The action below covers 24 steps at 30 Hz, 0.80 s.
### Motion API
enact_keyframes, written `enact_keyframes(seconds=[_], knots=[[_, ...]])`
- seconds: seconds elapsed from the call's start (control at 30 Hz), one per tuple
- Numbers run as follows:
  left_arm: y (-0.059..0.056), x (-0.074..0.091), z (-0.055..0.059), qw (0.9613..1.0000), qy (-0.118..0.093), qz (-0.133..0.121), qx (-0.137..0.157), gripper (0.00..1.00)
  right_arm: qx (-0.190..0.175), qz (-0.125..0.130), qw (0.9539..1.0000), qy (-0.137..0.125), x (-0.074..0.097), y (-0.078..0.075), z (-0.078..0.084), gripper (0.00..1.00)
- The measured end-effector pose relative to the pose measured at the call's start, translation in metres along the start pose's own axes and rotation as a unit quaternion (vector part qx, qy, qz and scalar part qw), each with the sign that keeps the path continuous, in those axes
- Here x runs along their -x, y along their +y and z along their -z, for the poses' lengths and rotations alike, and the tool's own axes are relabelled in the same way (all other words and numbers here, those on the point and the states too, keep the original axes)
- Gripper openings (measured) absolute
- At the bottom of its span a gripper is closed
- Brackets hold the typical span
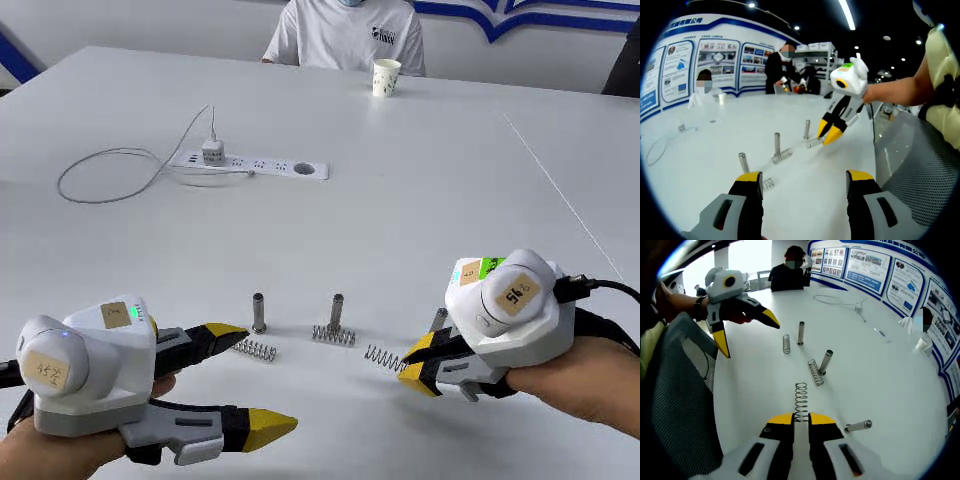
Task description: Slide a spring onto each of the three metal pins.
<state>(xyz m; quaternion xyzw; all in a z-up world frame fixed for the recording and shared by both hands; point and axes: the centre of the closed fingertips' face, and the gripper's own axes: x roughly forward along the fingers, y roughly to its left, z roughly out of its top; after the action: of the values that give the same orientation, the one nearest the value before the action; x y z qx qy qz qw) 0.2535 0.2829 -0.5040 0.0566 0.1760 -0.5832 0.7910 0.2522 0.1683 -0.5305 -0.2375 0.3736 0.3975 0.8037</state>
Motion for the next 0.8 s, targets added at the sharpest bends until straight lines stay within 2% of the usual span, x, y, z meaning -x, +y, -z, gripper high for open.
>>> enact_keyframes(seconds=[0.47,0.8], knots=[[-0.009,-0.014,0.002,0.9995,0.007,0.028,-0.011,0.59,0.04,-0.03,0.9987,-0.003,-0.008,0.022,-0.023,0.12],[-0.016,-0.019,0.002,0.9989,0.01,0.041,-0.022,0.51,0.073,-0.053,0.9959,-0.004,-0.013,0.038,-0.037,0.12]])
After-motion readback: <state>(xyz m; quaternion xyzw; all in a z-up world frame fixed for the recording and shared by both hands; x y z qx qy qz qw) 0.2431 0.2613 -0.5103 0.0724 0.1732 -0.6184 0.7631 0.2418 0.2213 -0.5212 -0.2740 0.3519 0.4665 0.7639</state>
